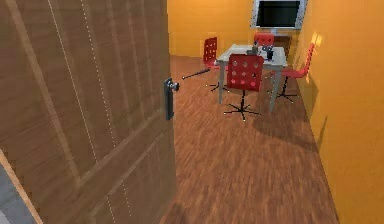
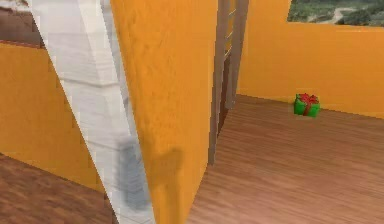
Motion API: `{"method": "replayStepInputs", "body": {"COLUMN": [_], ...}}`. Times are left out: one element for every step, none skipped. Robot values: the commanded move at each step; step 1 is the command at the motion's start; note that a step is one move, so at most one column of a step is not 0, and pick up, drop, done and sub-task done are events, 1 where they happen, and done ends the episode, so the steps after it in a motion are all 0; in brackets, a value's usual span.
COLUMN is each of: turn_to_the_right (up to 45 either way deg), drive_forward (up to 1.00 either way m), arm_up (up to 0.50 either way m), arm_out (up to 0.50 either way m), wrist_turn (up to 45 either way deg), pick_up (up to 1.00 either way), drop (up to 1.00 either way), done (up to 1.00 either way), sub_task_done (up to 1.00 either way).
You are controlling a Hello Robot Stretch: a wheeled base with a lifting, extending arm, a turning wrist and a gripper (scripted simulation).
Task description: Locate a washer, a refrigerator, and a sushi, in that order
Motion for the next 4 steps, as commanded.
{"method": "replayStepInputs", "body": {"turn_to_the_right": [6.0,0.0,6.0,0.0], "drive_forward": [0.00,1.00,0.00,0.55], "arm_up": [0.00,0.00,0.00,0.00], "arm_out": [0.00,0.00,0.00,0.00], "wrist_turn": [0.0,0.0,0.0,0.0], "pick_up": [0.00,0.00,0.00,0.00], "drop": [0.00,0.00,0.00,0.00], "done": [0.00,0.00,0.00,0.00], "sub_task_done": [0.00,0.00,0.00,0.00]}}
